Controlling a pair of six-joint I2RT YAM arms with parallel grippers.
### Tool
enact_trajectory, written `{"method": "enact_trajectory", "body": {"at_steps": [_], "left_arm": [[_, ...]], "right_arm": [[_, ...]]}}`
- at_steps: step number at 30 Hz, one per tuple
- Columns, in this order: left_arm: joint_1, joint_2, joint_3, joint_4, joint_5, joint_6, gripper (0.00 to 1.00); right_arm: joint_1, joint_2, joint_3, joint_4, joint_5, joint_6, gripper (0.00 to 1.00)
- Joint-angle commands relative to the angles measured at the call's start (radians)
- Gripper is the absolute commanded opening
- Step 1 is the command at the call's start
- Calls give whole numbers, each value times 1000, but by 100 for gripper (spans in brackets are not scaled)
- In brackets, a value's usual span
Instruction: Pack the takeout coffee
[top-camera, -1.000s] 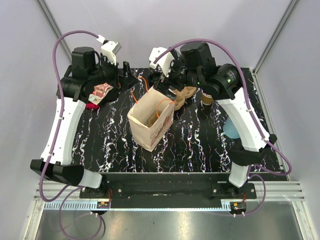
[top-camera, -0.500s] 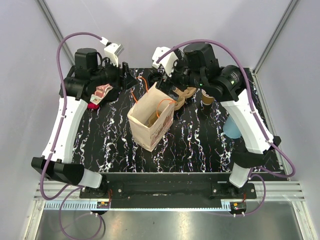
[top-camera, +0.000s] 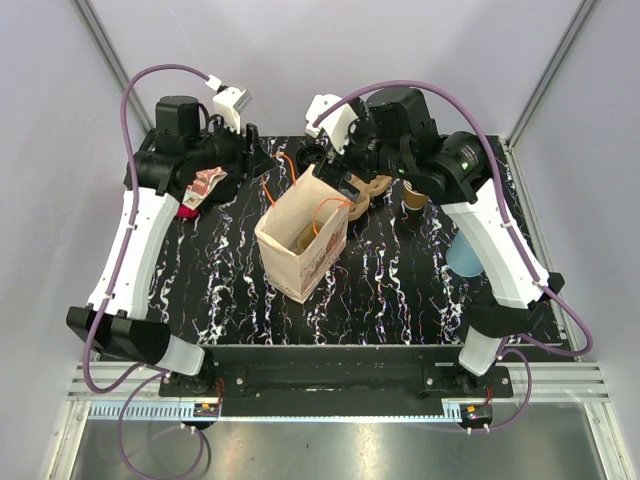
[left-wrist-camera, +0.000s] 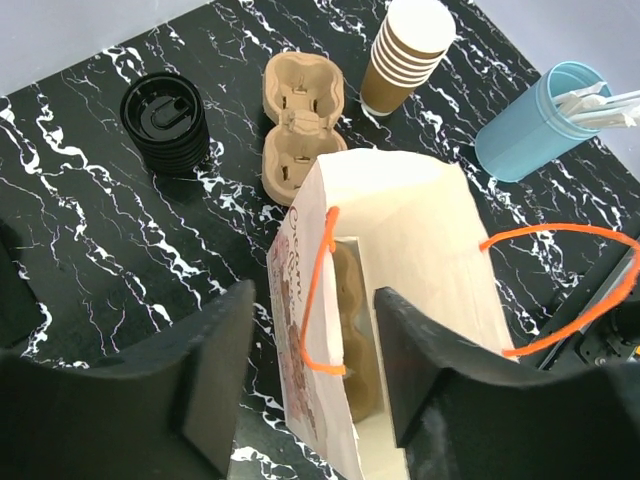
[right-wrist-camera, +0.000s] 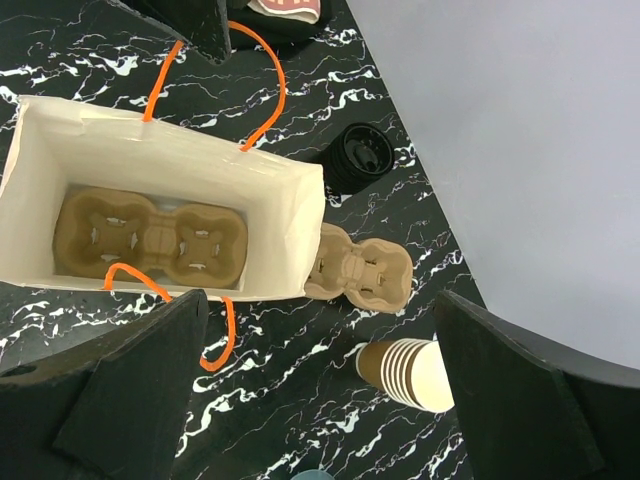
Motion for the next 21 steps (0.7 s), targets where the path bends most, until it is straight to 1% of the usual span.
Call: {"method": "enact_trajectory", "body": {"at_steps": [1, 5, 6, 9, 12, 14, 19, 21], "left_arm": [[-1, 25, -6, 49, 26, 24, 51], [-1, 39, -3, 49, 8, 31, 28], [-2, 37, -1, 49, 3, 31, 17], [-2, 20, -3, 47, -26, 32, 6], [-1, -14, -7, 35, -69, 40, 4], [-1, -36, -3, 18, -129, 46, 2], [13, -75, -4, -16, -258, 63, 1], [36, -92, -18, -16, -273, 73, 1]], "right_arm": [[4, -43, 3, 40, 18, 12, 100], [1, -47, 1, 40, 28, 11, 100], [-2, -49, 0, 40, 26, 11, 100], [-7, -50, -5, 44, 32, 9, 100], [-13, -53, -14, 48, 34, 9, 100], [-19, -53, -20, 51, 34, 9, 100], [-33, -53, -28, 60, 21, 14, 100], [-40, -53, -35, 64, 21, 15, 100]]}}
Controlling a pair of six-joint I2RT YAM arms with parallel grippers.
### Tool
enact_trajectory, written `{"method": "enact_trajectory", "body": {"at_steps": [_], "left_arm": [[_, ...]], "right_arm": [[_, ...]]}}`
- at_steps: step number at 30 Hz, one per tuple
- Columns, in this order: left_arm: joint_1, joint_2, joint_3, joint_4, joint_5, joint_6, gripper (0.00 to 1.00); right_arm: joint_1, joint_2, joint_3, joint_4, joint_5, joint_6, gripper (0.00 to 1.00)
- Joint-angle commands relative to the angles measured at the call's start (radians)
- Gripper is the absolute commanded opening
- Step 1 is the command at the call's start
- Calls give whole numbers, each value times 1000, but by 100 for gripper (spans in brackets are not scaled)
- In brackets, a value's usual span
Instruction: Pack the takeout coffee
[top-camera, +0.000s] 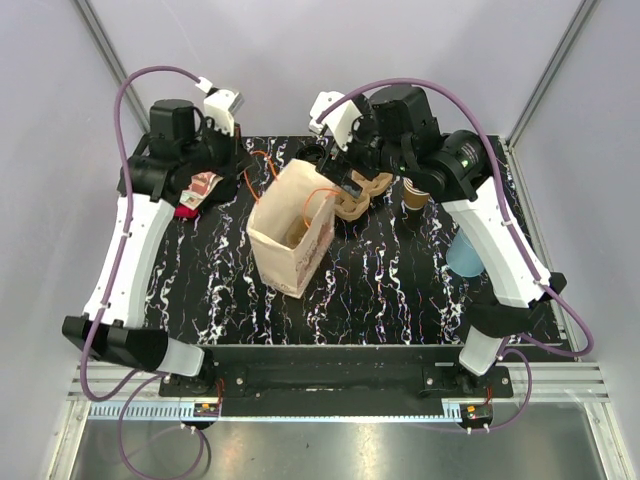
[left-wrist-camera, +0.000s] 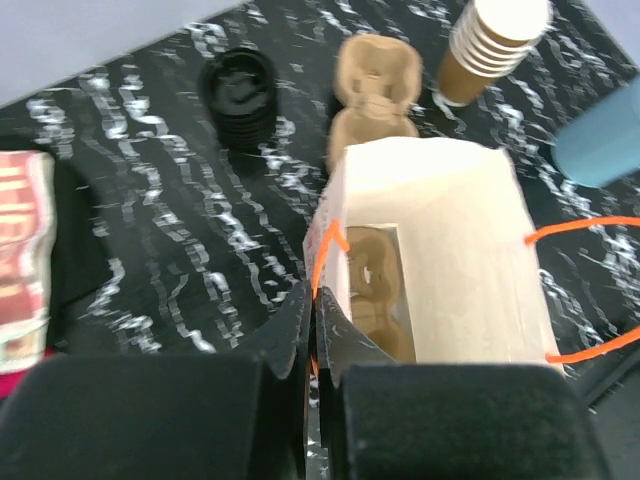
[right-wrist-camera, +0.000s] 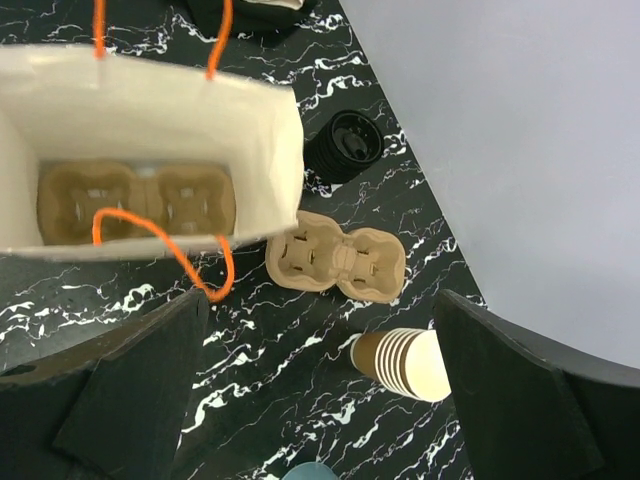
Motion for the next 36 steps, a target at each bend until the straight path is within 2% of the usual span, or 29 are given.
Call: {"method": "enact_trajectory", "body": {"at_steps": [1, 10, 16, 28, 36], "left_arm": [[52, -72, -13, 18, -118, 36, 1], [150, -98, -42, 6, -134, 84, 1], [216, -113, -60, 6, -138, 111, 1], [324, -92, -25, 15, -137, 145, 1], [367, -64, -11, 32, -143, 154, 1]], "right_arm": [[-21, -44, -8, 47, 11, 14, 100], [-74, -64, -74, 102, 42, 17, 100], [-139, -90, -178, 176, 66, 24, 100], [-348, -96, -413, 370, 82, 17, 100], [-487, -30, -493, 459, 79, 24, 100]]}}
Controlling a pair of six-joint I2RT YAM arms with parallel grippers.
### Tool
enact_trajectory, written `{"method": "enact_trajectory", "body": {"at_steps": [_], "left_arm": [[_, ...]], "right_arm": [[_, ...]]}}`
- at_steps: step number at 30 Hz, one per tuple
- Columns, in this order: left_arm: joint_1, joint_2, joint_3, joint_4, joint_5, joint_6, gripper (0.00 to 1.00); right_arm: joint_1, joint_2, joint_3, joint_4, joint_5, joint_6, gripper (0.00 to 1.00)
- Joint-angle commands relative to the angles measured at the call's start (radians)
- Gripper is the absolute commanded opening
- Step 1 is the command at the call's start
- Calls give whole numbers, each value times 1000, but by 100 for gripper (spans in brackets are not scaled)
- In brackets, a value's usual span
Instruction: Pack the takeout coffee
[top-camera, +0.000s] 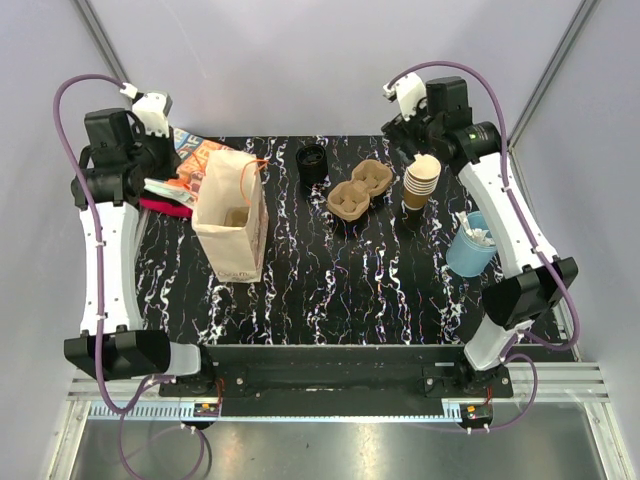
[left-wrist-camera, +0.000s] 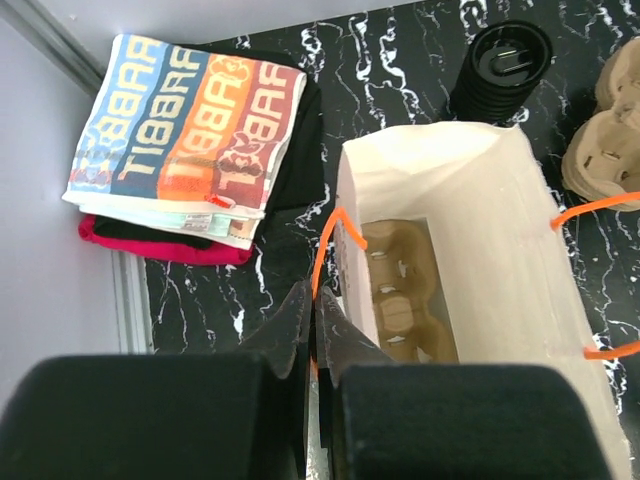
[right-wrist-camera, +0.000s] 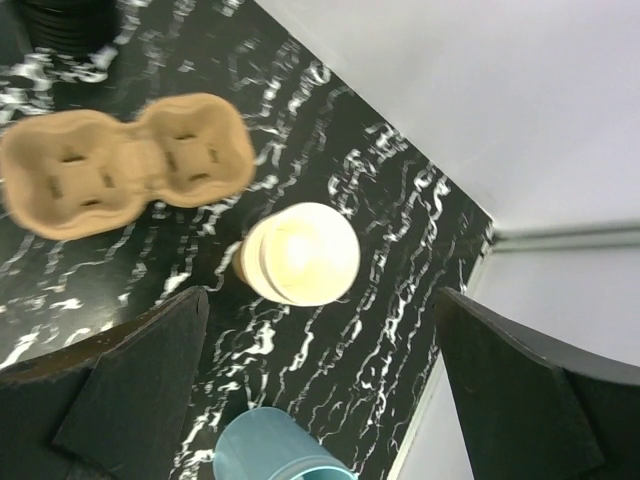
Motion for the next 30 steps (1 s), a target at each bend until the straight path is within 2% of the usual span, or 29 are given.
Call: {"method": "enact_trajectory", "body": {"at_steps": [1, 13, 21, 26, 29, 30], "left_arm": [[38, 14, 50, 57, -14, 21, 1], [118, 61, 98, 57, 13, 20, 1], [153, 78, 127, 63, 25, 9, 1], [158, 84, 118, 63, 18, 4, 2], [159, 84, 112, 63, 35, -2, 13], [161, 81, 110, 63, 39, -6, 21]], "right_arm": [[-69, 27, -34, 112, 11, 12, 100], [-116, 120, -83, 125, -18, 31, 99], [-116, 159, -137, 123, -49, 54, 92], [-116, 186, -146, 125, -70, 67, 84], [-116, 205, -145, 125, -75, 70, 79], [-116, 209, -145, 123, -76, 72, 76]]}}
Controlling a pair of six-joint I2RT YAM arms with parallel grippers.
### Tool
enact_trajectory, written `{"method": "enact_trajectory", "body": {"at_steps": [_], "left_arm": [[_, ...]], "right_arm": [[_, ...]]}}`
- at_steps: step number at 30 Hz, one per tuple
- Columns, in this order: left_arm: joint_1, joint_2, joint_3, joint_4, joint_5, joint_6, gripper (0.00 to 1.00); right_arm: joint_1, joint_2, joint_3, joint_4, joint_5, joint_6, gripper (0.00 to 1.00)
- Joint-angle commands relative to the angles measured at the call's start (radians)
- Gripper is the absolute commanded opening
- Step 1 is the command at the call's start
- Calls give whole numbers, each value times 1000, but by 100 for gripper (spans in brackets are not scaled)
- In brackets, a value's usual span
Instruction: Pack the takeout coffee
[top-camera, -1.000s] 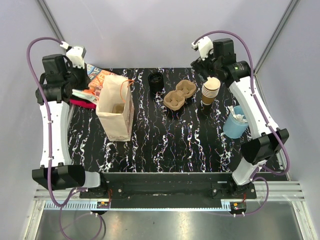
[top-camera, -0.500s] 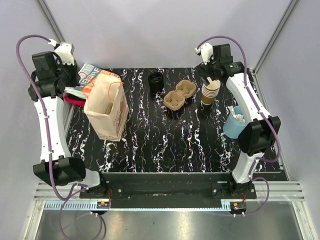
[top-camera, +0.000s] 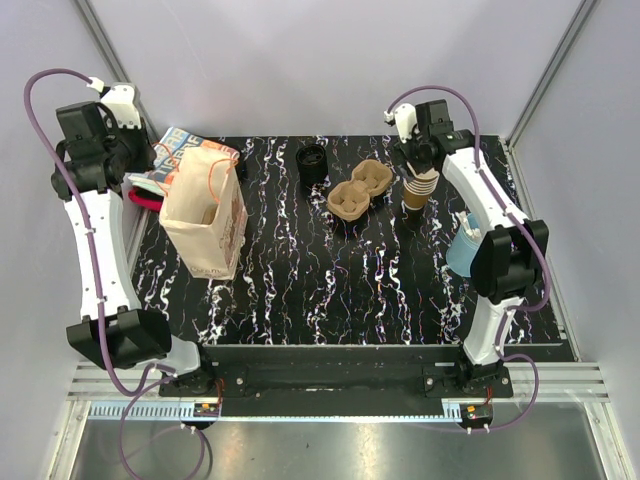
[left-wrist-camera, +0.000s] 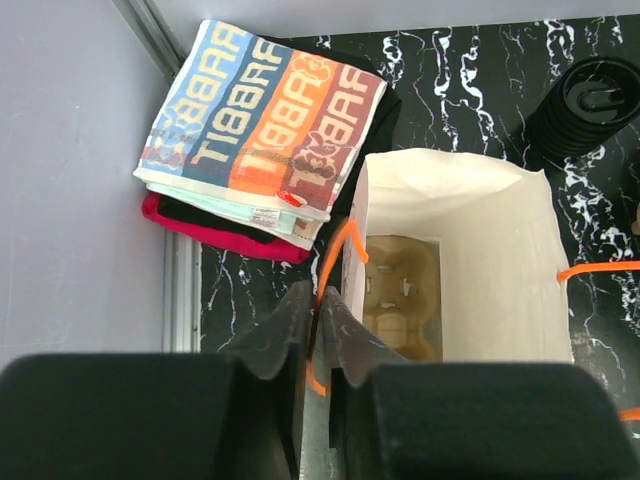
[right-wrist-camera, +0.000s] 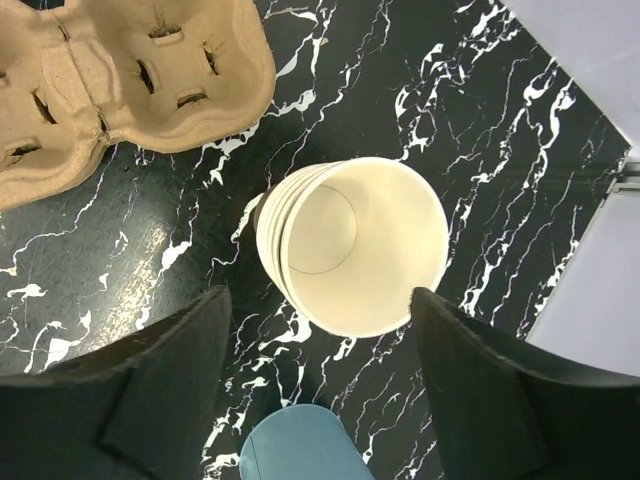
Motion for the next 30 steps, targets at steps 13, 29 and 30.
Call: {"method": "enact_trajectory", "body": {"at_steps": [13, 29, 30], "left_arm": [[6, -51, 47, 52, 121, -51, 77], [3, -157, 29, 71, 244, -115, 91], [0, -160, 28, 72, 244, -117, 91]], "right_arm": [[-2, 84, 11, 39, -31, 29, 50], [-16, 75, 15, 54, -55, 62, 27], [-18, 72, 15, 54, -81, 67, 27]]}}
